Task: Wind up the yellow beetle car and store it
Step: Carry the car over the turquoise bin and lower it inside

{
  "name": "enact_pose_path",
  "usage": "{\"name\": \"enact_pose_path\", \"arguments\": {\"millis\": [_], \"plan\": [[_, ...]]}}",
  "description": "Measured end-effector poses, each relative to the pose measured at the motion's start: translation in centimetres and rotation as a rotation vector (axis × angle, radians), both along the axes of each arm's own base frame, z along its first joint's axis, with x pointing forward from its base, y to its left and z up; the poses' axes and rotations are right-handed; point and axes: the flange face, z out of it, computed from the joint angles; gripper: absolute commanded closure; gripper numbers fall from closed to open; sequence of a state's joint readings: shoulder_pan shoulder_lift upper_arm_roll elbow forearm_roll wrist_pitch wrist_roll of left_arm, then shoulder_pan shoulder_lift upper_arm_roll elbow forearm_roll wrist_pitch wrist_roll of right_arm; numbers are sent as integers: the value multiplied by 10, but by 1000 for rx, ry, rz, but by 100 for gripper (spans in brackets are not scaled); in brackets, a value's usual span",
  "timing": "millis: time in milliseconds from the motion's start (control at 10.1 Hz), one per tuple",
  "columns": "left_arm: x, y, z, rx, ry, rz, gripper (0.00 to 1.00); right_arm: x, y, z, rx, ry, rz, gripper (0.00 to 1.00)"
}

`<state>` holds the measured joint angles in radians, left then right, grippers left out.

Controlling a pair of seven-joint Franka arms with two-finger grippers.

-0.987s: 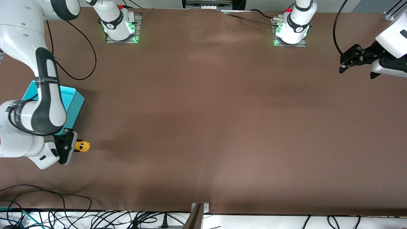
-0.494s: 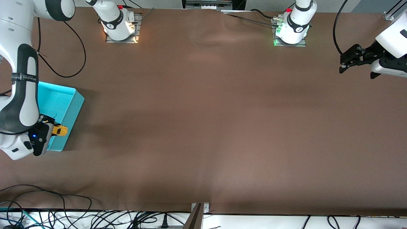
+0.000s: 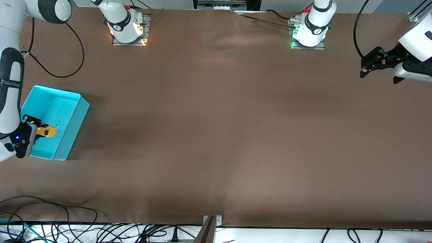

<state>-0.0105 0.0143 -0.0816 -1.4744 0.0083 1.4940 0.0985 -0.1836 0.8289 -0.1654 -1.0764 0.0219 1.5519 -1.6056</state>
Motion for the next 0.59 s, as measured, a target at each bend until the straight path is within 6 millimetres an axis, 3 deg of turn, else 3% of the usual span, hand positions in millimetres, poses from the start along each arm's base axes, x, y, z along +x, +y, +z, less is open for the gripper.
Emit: {"name": "enact_pose_path", "arguments": {"millis": [296,592], "plan": [[0,0,0,0,0,0,0,-8,-11,-33,18,4,35,100],[0,0,0,0,0,0,0,-20,-27,-46,36,25,39,100]]}}
